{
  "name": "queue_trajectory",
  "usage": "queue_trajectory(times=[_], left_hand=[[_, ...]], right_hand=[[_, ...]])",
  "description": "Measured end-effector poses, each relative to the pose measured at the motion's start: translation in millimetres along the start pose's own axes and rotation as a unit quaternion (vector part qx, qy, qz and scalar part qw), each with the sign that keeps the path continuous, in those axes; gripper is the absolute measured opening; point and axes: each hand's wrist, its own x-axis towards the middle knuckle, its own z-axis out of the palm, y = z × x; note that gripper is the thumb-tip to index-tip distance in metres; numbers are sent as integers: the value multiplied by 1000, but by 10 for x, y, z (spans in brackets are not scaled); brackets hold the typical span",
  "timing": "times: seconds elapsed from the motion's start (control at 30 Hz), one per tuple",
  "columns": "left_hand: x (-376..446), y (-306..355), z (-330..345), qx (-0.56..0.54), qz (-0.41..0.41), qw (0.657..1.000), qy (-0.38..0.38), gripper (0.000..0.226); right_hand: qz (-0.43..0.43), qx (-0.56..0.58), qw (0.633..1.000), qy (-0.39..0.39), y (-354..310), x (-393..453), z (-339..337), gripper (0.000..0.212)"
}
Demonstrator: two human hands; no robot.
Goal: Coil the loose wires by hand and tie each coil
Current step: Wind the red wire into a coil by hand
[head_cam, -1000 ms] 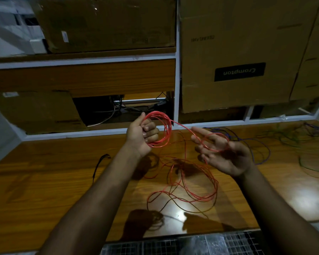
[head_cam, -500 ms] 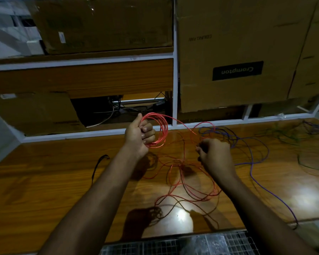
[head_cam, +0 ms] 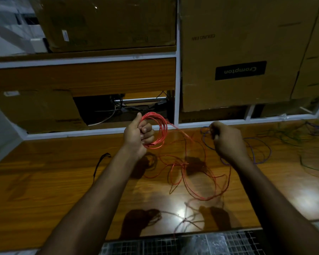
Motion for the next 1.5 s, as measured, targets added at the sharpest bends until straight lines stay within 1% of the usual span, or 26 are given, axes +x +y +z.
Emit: queue_trajectory(times=[0.07,0.1,0.17,0.23,0.3,0.33,0.43,0.47,0.5,0.53,0.63,0.67,0.73,0.8,0.87,0.93,0.97,1.0,1.07,1.17,1.2,1.23,1.27,1.33,1.4,1.5], left_hand=[[9,21,-2,-12,12,1000,-1,60],[15,27,-8,-18,16,1000,-1,59],[27,16,-21,-26,17,1000,4,56],[44,-38,-7,-19,10,1000,13,53],[57,-129,27,-5,1,1000,27,51],[62,-180,43,1,-3,1000,31,51],[79,-284,57,-5,-14,999,32,53],[83,-298,45,-16,-17,999,32,54],[87,-305,27,-23,-20,999,34,55],[90,-304,6,-26,-22,999,39,55],[57,-269,-44,-20,-19,998,51,53],[36,-253,-48,-17,-17,998,52,51],[9,-226,-61,-18,-16,998,55,49],[0,-206,-82,-25,-16,998,55,49],[-3,-187,-67,-35,-15,998,51,49],[3,-166,-59,-45,-15,998,46,48],[3,-160,-54,-46,-12,998,43,48],[3,-155,-44,-45,-8,998,40,48],[7,-143,-17,-43,-4,998,38,47],[8,-140,27,-37,-6,999,28,47],[5,-140,42,-36,-8,999,26,47],[2,-136,54,-36,-10,999,25,48],[-2,-130,65,-35,-12,999,23,48],[-10,-117,73,-29,-11,999,21,48],[-22,-100,61,-21,-9,1000,19,48],[-32,-87,12,-22,-9,1000,20,49]], right_hand=[[13,52,989,-139,97,33,39,20],[15,111,970,-215,125,12,57,22],[11,229,909,-348,127,-95,120,24],[-47,273,860,-429,60,-223,192,24],[-115,330,804,-482,-95,-365,268,20],[-124,383,766,-502,-186,-430,290,18],[-60,578,623,-524,-406,-537,277,18],[-30,618,592,-516,-435,-537,253,17],[-2,647,578,-497,-439,-518,227,15],[18,664,580,-472,-440,-499,174,13],[44,694,619,-364,-418,-437,-43,15],[49,702,639,-312,-439,-417,-142,14],[60,677,708,-192,-448,-382,-299,14],[84,586,802,-76,-376,-325,-341,22],[112,446,888,-8,-279,-274,-293,19],[127,280,951,-23,-200,-281,-178,11],[121,199,971,-53,-169,-295,-111,13],[116,127,981,-90,-153,-311,-50,16],[114,37,979,-164,-187,-374,34,22],[136,26,963,-229,-253,-424,123,22],[152,44,961,-228,-252,-410,159,19],[167,70,961,-210,-237,-387,195,17],[184,99,961,-181,-203,-351,236,28],[203,159,959,-120,-69,-266,324,72],[187,201,960,-47,57,-211,357,105],[131,235,959,88,129,-133,294,121]])
